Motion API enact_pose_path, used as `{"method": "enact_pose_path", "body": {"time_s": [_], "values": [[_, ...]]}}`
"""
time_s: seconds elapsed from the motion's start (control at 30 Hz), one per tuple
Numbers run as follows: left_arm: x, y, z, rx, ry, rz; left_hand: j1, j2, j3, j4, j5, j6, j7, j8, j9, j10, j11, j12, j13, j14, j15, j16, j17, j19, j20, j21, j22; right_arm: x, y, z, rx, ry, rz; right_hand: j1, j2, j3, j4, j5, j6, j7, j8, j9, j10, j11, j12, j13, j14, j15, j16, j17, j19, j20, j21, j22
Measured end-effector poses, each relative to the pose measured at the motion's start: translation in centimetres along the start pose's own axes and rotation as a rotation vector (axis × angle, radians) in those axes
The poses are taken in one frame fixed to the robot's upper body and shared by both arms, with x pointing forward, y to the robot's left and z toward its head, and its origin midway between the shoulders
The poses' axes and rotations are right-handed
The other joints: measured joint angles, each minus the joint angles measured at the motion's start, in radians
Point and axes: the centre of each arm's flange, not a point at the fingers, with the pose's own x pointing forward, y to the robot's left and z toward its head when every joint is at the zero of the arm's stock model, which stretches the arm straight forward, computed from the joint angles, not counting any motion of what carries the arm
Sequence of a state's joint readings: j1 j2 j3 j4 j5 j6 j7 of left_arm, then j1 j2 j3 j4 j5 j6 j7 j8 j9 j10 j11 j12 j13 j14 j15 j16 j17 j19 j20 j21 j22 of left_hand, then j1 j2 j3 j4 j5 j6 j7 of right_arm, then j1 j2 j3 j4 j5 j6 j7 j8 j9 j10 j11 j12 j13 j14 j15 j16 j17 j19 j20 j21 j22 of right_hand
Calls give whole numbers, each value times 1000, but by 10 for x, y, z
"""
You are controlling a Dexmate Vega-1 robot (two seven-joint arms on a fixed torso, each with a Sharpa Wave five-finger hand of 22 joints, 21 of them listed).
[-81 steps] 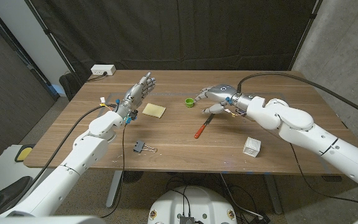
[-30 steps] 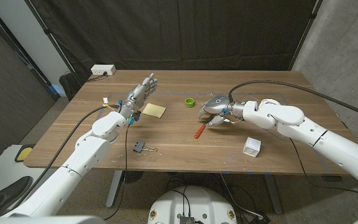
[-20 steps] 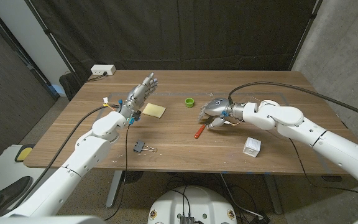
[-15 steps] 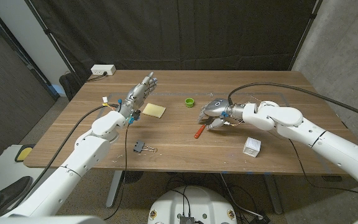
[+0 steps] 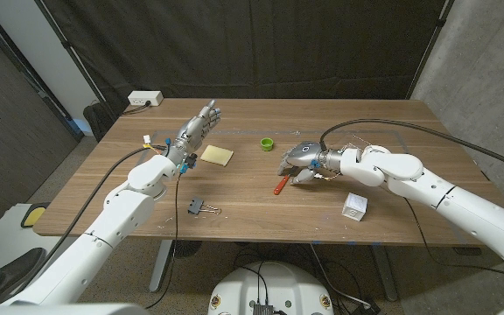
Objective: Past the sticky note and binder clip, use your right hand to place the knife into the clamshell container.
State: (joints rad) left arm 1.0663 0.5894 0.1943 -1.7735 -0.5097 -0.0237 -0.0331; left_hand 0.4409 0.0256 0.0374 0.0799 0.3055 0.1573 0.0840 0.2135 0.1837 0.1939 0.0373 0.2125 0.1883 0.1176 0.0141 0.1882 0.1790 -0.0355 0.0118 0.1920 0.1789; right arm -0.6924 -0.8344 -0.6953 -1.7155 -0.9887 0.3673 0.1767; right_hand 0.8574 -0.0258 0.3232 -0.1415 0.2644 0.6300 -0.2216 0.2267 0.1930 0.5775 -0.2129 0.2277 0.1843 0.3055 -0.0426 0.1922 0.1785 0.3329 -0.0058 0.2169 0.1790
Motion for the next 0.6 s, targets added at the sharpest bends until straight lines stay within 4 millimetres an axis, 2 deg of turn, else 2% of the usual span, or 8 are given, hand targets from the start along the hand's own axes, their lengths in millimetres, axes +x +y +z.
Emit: {"method": "enact_pose_path", "body": {"time_s": [0.23, 0.43, 0.6], "values": [[0, 0, 0, 1, 4, -1, 0, 0, -3, 3, -7, 0, 0, -3, 0, 0, 0, 0, 0, 0, 0, 0, 0, -26, -1, -7, 0, 0, 5, 1, 8, 3, -17, 14, -14, -8, -2, 14, 58, 0, 11, 5, 61, 0, 11, 0, 24, 1, 0, -2, 0, 0, -6, 0], [0, -1, 0, 1, 7, 0, 0, 0, -3, 3, -7, 0, 0, -3, 0, 0, 0, 0, 0, -5, -5, 0, 0, -43, -3, -8, 0, -1, 10, 1, 16, 7, -25, 31, -30, -13, -7, 34, 111, 0, 18, 4, 133, -2, 20, 0, 61, 0, 0, -5, 15, -14, -6, 0], [0, -2, 0, 1, 9, 0, 0, 0, -7, 7, -7, 0, 0, -3, 0, 0, 0, 0, 0, -5, -5, 0, 0, -47, 3, -8, 0, 0, 16, 1, 22, 10, -28, 61, -30, -20, -9, 46, 148, -2, 21, 4, 185, -4, 24, 0, 87, 0, 0, -4, 25, -24, -6, 0]]}}
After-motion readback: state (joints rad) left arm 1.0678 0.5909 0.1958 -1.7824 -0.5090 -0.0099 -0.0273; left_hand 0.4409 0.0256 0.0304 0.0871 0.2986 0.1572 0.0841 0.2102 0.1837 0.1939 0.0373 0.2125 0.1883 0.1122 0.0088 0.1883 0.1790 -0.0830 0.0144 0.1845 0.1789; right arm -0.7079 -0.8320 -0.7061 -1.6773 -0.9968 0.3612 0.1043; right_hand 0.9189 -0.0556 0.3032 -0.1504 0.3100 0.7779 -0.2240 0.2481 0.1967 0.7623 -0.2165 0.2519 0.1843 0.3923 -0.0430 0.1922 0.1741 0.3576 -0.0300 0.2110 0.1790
